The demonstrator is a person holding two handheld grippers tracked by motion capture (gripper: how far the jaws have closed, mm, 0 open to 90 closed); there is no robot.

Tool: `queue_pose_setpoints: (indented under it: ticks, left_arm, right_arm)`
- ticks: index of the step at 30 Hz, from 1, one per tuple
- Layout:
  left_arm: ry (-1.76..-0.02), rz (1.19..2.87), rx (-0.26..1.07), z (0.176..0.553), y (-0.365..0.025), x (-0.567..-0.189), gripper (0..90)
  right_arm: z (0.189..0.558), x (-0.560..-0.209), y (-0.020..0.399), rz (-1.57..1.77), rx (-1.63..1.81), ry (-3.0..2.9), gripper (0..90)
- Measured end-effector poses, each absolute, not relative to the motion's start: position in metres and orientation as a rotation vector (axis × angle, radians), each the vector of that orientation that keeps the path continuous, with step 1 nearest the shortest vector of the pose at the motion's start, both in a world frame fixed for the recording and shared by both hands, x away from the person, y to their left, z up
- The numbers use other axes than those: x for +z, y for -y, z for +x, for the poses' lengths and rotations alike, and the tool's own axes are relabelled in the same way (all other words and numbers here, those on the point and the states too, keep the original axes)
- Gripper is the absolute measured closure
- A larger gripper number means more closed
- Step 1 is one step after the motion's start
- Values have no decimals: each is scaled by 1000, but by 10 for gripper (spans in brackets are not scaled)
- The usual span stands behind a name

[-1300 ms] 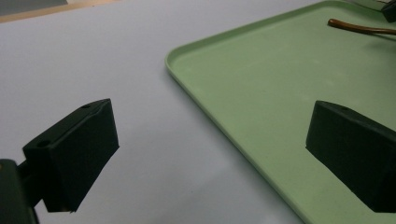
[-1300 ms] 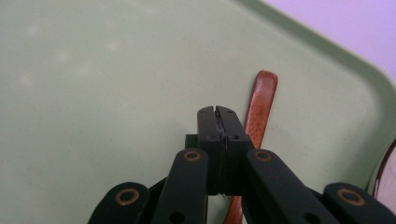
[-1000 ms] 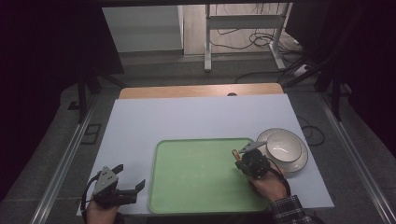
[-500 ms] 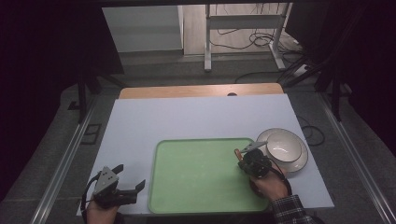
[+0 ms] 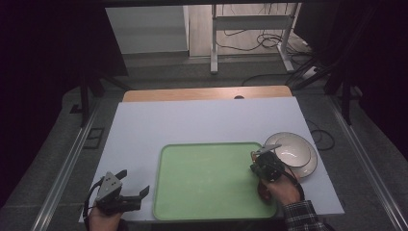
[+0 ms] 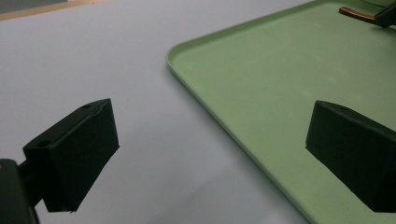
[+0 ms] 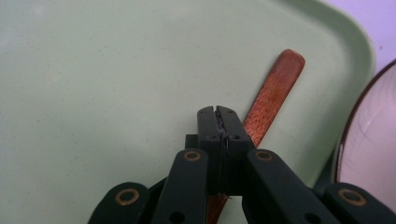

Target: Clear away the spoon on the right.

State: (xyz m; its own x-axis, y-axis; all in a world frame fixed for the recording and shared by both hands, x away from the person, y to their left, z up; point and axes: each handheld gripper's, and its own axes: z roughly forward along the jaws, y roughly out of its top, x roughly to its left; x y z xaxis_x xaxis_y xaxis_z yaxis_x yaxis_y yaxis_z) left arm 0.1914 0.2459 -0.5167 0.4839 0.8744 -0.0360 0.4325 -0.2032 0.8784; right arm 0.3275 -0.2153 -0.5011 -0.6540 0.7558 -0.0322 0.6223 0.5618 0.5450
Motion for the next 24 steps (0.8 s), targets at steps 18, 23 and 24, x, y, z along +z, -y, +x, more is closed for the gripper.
queue_pose_setpoints:
  ticks: [18, 23, 24]
  left_arm:
    - [-1099, 1820, 609, 192, -246, -517, 24]
    - [-1099, 1821, 608, 192, -246, -517, 24]
    - [-1099, 1821, 608, 192, -246, -517, 24]
  right_arm:
    - [326, -499, 217, 1130, 739, -2514, 835]
    - [325, -497, 217, 1113, 751, -2515, 803]
    - [325, -497, 217, 1111, 755, -2516, 798]
